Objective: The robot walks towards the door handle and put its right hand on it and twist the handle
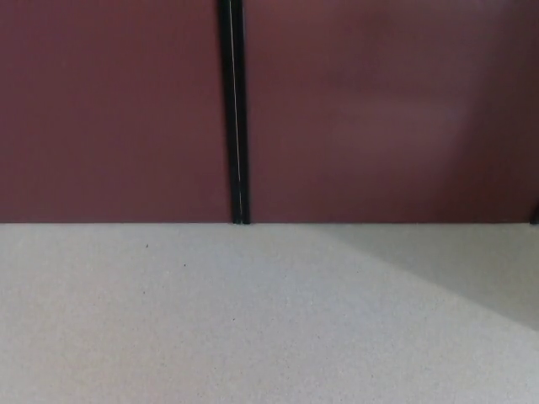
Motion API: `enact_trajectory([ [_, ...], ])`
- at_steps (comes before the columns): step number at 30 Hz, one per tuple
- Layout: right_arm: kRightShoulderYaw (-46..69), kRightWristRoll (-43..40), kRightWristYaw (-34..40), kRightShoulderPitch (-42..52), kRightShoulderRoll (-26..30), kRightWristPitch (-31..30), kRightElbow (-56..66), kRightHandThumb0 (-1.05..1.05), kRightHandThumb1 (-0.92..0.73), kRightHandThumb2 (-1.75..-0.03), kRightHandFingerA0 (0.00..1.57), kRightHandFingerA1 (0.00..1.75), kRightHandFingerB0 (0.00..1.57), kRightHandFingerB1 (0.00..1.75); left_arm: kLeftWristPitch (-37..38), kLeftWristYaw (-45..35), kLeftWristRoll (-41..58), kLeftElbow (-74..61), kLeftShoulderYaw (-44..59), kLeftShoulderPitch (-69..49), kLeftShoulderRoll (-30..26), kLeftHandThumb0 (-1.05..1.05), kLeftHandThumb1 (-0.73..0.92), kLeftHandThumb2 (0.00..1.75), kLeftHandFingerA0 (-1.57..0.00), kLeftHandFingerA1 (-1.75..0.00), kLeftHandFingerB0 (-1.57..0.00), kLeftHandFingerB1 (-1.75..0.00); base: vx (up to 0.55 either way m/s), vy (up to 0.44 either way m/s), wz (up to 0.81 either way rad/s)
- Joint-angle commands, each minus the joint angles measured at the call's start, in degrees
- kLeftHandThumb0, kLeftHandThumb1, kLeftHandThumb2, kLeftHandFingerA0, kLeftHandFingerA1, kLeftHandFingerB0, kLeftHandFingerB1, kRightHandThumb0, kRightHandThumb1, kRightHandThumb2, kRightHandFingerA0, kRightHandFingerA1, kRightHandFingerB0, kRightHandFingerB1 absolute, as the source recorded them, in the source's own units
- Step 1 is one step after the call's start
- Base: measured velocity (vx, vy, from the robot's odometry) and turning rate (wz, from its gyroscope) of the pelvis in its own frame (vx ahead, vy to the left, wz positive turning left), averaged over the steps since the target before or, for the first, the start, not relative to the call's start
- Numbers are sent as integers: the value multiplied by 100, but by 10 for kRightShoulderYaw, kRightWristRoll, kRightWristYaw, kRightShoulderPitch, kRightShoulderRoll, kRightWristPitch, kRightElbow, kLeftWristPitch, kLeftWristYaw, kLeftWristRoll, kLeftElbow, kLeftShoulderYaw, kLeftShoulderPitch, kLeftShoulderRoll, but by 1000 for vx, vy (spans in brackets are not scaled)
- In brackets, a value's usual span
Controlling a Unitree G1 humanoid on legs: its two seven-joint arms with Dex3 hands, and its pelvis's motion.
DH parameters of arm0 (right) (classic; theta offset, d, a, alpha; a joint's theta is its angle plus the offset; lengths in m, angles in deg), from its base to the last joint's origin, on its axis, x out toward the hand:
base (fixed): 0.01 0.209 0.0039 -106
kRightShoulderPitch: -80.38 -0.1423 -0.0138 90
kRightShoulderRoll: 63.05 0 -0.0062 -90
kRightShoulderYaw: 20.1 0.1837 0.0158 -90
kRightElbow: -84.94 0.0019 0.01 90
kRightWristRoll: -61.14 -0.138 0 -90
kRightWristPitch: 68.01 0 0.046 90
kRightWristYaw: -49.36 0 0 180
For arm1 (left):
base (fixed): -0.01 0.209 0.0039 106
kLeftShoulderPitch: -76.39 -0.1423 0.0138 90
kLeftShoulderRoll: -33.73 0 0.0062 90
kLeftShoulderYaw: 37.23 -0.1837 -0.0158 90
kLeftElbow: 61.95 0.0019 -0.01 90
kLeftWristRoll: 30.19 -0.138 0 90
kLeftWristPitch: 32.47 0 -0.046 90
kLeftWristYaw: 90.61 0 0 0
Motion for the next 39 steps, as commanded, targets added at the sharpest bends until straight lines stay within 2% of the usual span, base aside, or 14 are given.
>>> enact_trajectory([
  [1,-5,-6,49,5,3,28,3,-21,-53,-55,70,52,48,39,19,8,1,4,-13,-5,-9,-8,48,90,-29,-91,-21,-62,0,0,0],
  [3,-10,1,73,8,5,38,3,-23,-53,-56,66,50,49,39,24,15,2,5,-15,-5,-7,-10,49,89,-30,-88,-21,-61,0,0,0],
  [9,-36,18,116,9,5,49,-1,-25,-52,-56,70,51,49,38,38,34,-3,11,-26,-6,-7,-11,47,89,-30,-88,-23,-60,19,-13,-4],
  [10,-43,21,119,9,7,48,-1,-25,-52,-56,68,49,49,38,39,39,-7,12,-31,-6,-9,-11,42,97,-39,-75,-22,-60,-54,20,7],
  [14,-56,15,114,9,5,45,0,-33,-46,-65,54,50,45,44,44,54,-12,14,-40,-8,-11,-9,39,98,-36,-71,-22,-60,-9,16,5],
  [16,-59,11,109,12,6,43,4,-33,-47,-65,52,49,45,44,47,58,-14,15,-44,-9,-12,-8,38,98,-37,-71,-23,-60,4,50,1],
  [17,-58,8,107,13,5,45,5,-26,-53,-56,56,44,47,38,48,58,-14,16,-46,-9,-12,-9,42,89,-32,-79,-24,-58,39,128,1],
  [18,-58,6,104,14,5,45,5,-25,-53,-56,56,44,47,38,47,58,-14,16,-47,-9,-12,-6,36,100,-36,-69,-24,-61,41,156,-1],
  [21,-61,7,103,13,7,45,0,-25,-52,-56,56,43,47,38,43,53,-8,17,-47,-9,-13,-6,36,100,-36,-70,-24,-61,131,251,4],
  [22,-62,8,104,13,7,45,-2,-25,-52,-56,56,44,47,38,43,53,-8,17,-47,-10,-13,-8,42,90,-31,-85,-24,-58,211,-332,102],
  [24,-64,8,107,12,8,45,-8,-33,-47,-65,52,49,45,44,45,50,-9,18,-49,-12,-14,-8,41,89,-31,-85,-25,-58,189,-358,-54],
  [25,-67,11,111,9,8,45,-12,-33,-47,-65,54,49,44,44,46,50,-11,18,-51,-12,-15,-6,35,99,-37,-71,-24,-61,146,133,-2],
  [26,-67,9,108,7,8,44,-15,-34,-46,-65,54,50,44,44,50,46,-13,18,-54,-15,-15,-8,41,89,-31,-88,-25,-59,101,139,3],
  [39,-86,14,103,6,10,47,-17,-34,-46,-65,53,49,44,44,46,51,-14,18,-68,-12,-21,-7,41,87,-33,-87,-25,-58,199,-31,3],
])
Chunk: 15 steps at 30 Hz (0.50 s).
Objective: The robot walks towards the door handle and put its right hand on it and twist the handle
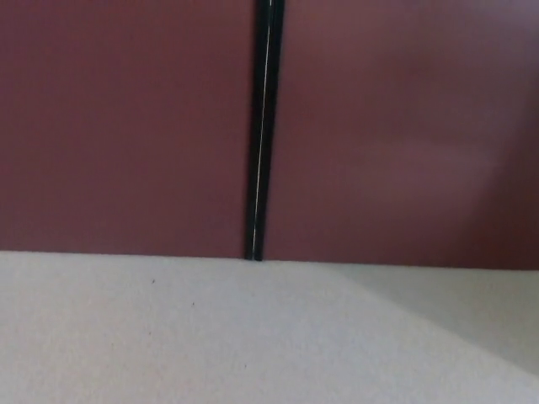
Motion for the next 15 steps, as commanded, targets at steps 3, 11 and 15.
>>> enact_trajectory([
  [3,-10,3,0,0,5,6,1,-34,-46,-65,53,49,44,44,1,0,-4,0,-9,3,-3,-7,41,87,-33,-87,-25,-58,244,-403,9],
  [11,-14,0,4,3,3,10,2,-34,-46,-65,58,52,44,44,5,-2,-3,-1,-14,-4,-3,-9,41,87,-32,-83,-26,-59,188,-86,-6],
  [15,-15,0,4,0,2,4,0,-35,-46,-66,57,52,44,44,7,-5,-4,-1,-15,-6,-5,-9,40,87,-33,-83,-26,-59,357,153,-3],
])
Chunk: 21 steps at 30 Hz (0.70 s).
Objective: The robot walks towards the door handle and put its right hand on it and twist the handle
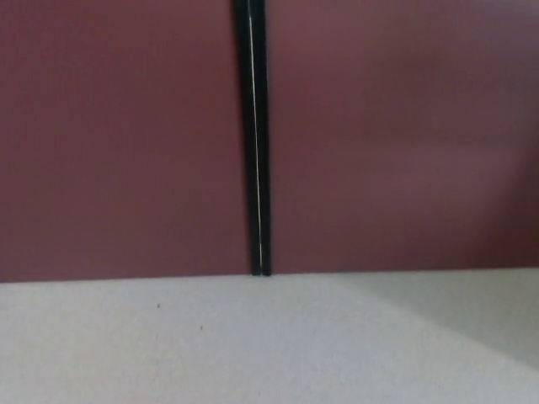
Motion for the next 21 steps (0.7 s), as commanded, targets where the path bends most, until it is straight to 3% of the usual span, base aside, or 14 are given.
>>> enact_trajectory([
  [1,-1,0,2,0,0,0,-2,-35,-46,-66,57,52,44,44,5,-5,-3,1,-3,-8,-2,-9,40,87,-33,-83,-26,-59,410,144,31],
  [3,-7,8,6,-5,3,-5,-8,-35,-46,-66,57,51,44,44,6,-11,1,1,0,-7,-1,-9,39,89,-32,-91,-25,-59,291,129,0],
  [21,-18,13,4,5,0,-5,-6,-36,-46,-66,52,50,44,44,3,-12,-3,3,-6,-19,-4,-10,41,85,-33,-85,-26,-60,56,19,2],
])
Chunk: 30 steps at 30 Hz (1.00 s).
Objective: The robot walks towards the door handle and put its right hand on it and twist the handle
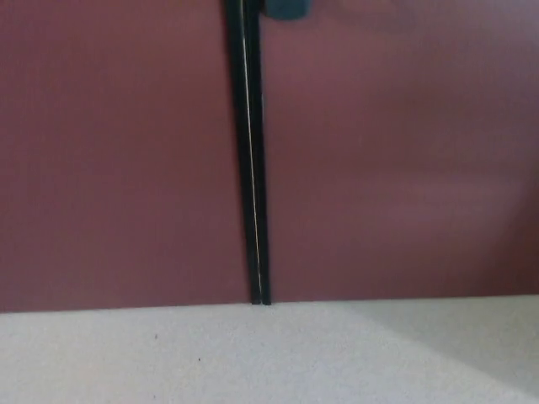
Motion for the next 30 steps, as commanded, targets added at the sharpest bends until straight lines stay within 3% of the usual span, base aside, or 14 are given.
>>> enact_trajectory([
  [1,-6,6,6,4,-5,-4,-5,-36,-46,-66,52,50,44,44,-2,-6,-1,1,0,-9,-4,-10,41,85,-33,-85,-26,-60,0,0,0],
  [3,-7,6,6,4,-4,-3,-5,-36,-46,-66,52,50,44,44,-2,-6,-1,1,0,-9,-4,-10,41,85,-33,-85,-26,-60,-13,52,0],
  [4,-13,12,11,1,-4,-9,-7,-36,-46,-66,53,50,44,45,-3,-7,4,1,5,-9,-3,-8,34,98,-38,-71,-26,-62,-22,116,-3],
  [8,-14,11,8,3,-4,-7,-5,-37,-46,-67,55,51,44,45,-3,-6,3,1,6,-7,-3,-8,34,98,-38,-71,-26,-62,9,248,-13],
  [9,-13,8,5,3,-6,-7,-2,-28,-52,-56,70,51,47,38,-3,-6,2,0,5,-7,-3,-7,33,97,-39,-72,-25,-61,-28,230,-4],
  [10,-11,5,-1,4,-8,-7,3,-28,-52,-56,70,51,47,38,-4,-4,1,0,4,-7,-4,-7,33,97,-39,-72,-25,-61,-106,93,12],
  [11,-7,-1,-9,5,-9,-4,6,-28,-52,-55,77,56,46,38,-3,-4,-3,-1,0,-7,-5,-10,40,85,-34,-87,-27,-60,73,128,-19],
  [12,-6,-2,-13,5,-11,-1,7,-28,-52,-55,79,58,46,38,-3,-5,-4,-1,-1,-7,-6,-10,40,85,-34,-86,-27,-60,271,79,-7],
  [13,-7,-1,-15,5,-11,1,8,-27,-52,-55,81,59,46,38,-3,-5,-4,-1,-1,-6,-6,-8,33,97,-40,-72,-26,-62,230,50,9],
  [18,-10,3,-32,-1,-7,0,5,-27,-53,-56,69,51,46,39,0,-7,-5,0,-4,-4,-8,-8,34,97,-41,-73,-29,-63,16,15,26],
  [19,-11,4,-33,-2,-6,-1,4,-27,-53,-56,68,50,46,39,0,-7,-5,0,-5,-4,-7,-10,40,85,-35,-87,-29,-62,-32,21,-23],
  [22,-16,10,-21,-4,-6,-8,2,-27,-53,-55,65,49,46,39,0,-8,-5,0,-6,-4,-8,-11,40,85,-36,-88,-30,-63,13,74,4],
  [30,-28,17,-14,-12,-7,-20,-6,-28,-52,-55,66,49,48,40,0,-11,0,-1,-4,-7,-9,-13,40,83,-37,-90,-31,-64,94,108,3],
])
